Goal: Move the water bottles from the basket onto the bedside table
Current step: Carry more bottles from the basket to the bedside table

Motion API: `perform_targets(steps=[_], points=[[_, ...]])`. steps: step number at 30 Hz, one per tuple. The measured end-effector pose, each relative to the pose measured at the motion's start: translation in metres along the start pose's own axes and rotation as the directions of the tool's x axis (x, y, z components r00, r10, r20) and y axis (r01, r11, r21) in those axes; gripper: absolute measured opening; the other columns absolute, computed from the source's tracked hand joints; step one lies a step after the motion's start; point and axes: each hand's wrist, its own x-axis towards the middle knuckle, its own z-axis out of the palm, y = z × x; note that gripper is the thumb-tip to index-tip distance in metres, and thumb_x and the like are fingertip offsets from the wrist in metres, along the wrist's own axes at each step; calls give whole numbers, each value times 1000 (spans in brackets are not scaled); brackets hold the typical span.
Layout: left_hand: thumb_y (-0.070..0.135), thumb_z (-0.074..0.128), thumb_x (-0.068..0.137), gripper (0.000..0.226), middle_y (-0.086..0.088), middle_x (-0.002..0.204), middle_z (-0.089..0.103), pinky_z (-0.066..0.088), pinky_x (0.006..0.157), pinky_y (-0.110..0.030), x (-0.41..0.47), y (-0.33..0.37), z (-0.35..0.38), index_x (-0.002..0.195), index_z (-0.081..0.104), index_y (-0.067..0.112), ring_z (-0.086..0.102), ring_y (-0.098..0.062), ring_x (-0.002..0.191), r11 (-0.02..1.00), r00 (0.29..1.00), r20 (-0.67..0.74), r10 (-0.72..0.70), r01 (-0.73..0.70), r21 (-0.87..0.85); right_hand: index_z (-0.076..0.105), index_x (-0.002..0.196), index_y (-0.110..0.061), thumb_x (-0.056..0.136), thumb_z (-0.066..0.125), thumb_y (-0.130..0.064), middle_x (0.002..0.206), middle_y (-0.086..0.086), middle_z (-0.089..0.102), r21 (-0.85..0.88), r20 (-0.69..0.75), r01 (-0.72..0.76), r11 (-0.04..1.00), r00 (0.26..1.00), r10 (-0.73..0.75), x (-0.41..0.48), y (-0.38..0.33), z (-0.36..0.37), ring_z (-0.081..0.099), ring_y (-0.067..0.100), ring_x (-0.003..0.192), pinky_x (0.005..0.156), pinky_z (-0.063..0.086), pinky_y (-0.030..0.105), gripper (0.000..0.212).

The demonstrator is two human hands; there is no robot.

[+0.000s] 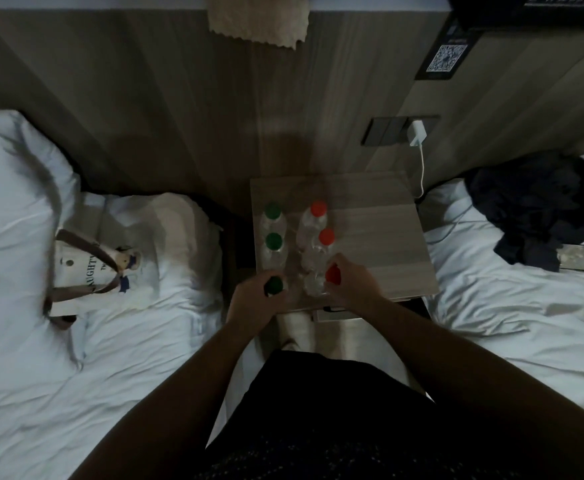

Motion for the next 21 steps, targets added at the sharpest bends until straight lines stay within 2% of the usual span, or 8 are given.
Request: perform_targets(steps=[6,9,11,14,17,19,21], points=[[26,67,82,31,7,89,61,48,74,-25,17,0,5,112,63,21,60,-12,81,1000,1000,25,-5,5,-5,47,108,-23,82,62,-30,91,4,63,-24,-30,-25,999,999,24,9,1,2,63,26,86,73,50,35,31],[32,65,83,33,8,87,60,43,66,-19,23,-1,9,115,60,25,56,-7,74,999,999,43,-13,12,33,46,106,-24,84,62,-33,84,-2,57,-22,-32,-25,999,999,24,11,-1,1,57,20,78,69,44,31,29],[35,64,83,32,7,86,61,44,67,-22,25,-2,11,114,59,27,56,-7,73,999,999,44,-17,15,47,47,106,-23,84,61,-32,84,-3,55,-1,-28,-28,1000,999,28,13,-2,1,55,19,78,69,40,30,28],[36,64,83,35,7,90,61,50,75,-28,29,0,11,116,57,27,60,-13,82,999,999,49,-19,17,39,48,110,-20,85,61,-30,88,-2,54,46,-1,-21,999,1000,21,13,-1,-2,54,18,80,70,38,28,29],[35,65,83,46,7,96,57,45,77,-27,29,0,12,125,51,24,57,-14,90,998,996,66,-59,56,40,48,107,-23,84,62,-33,95,2,58,95,31,-9,995,1000,6,11,1,-5,58,19,82,70,42,29,28],[37,69,79,56,7,99,57,47,79,-29,22,-2,13,129,45,25,56,-13,92,993,992,48,-120,121,-3,45,110,-29,81,61,-45,104,1,60,129,42,23,991,999,-29,7,5,-6,60,18,87,76,50,34,37],[42,70,74,63,4,97,60,52,78,-36,9,-6,15,127,41,25,61,-18,90,985,986,24,-168,168,-31,38,124,-32,76,58,-56,118,0,58,156,60,42,987,997,-52,3,13,-6,61,21,98,85,52,44,58]])
